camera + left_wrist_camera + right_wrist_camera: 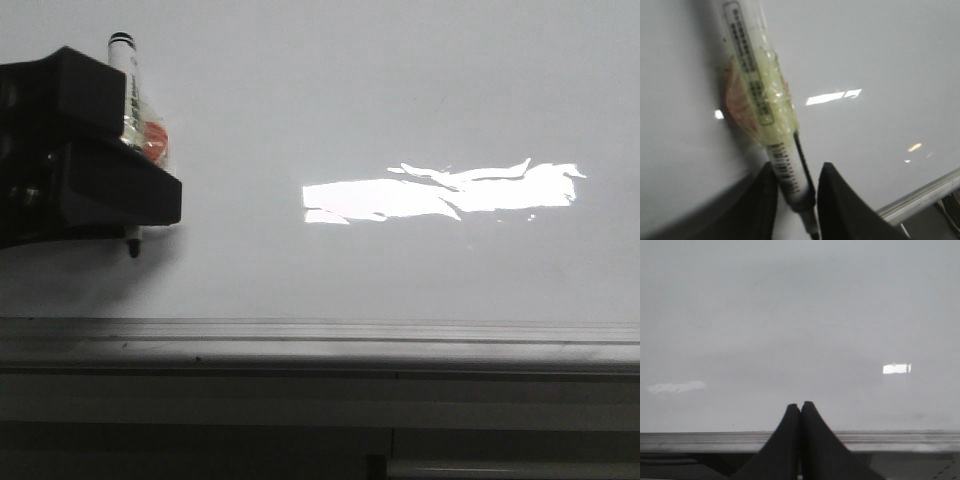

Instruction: Write number 0 on whiteboard

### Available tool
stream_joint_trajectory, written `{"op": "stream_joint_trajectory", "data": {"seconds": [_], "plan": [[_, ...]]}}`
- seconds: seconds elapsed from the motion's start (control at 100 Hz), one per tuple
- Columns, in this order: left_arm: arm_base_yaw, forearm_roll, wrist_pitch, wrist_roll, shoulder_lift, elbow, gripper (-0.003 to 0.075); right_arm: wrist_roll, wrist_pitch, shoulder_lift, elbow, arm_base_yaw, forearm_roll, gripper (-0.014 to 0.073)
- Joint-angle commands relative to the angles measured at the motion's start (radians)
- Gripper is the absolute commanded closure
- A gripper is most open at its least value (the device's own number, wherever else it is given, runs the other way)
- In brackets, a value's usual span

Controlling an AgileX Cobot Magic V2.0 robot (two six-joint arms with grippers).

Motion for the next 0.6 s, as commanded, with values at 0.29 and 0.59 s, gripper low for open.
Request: {"op": "stream_joint_trajectory", "data": {"seconds": [0.29,0.59], "plan": [[-0.004,0.166,-0.061,0.018,-0.039,-0.031,0.074,-0.285,-0.031,0.058,-0.029,0.014,0.279,0.0662],[-0.004,0.64,0.115,0.018,-0.132,-0.031,0.074,-0.671,-0.177,0.234,-0.038,0.17,0.632,0.0615]]}}
